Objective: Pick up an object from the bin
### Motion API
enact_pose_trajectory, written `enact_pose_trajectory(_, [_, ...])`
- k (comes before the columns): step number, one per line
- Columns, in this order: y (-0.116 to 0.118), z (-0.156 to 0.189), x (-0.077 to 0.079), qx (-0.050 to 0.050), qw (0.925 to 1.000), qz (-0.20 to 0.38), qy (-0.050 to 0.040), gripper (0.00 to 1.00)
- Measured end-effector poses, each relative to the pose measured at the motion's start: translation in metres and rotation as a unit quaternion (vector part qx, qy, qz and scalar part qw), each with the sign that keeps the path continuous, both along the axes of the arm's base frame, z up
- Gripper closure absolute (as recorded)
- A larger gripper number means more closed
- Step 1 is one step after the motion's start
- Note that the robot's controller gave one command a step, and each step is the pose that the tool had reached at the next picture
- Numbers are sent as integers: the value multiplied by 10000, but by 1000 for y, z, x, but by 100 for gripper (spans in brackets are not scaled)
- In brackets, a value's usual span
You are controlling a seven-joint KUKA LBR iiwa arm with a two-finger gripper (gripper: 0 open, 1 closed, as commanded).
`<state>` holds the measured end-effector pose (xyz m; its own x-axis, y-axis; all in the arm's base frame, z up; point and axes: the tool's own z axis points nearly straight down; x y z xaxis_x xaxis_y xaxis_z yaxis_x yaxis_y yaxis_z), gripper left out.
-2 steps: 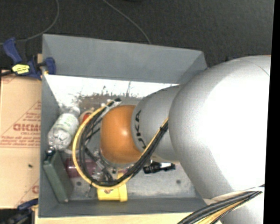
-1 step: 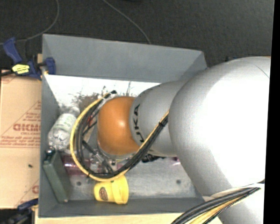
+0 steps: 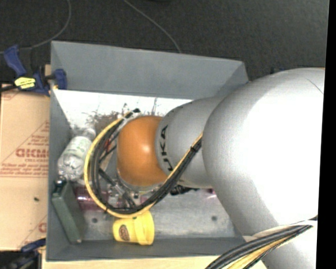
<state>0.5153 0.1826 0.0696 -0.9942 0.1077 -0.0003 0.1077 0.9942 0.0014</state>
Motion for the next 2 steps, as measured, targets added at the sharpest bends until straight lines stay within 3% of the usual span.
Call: enact_pose_trajectory(2, [-1,8,-2,-10,10000,-8,24,100])
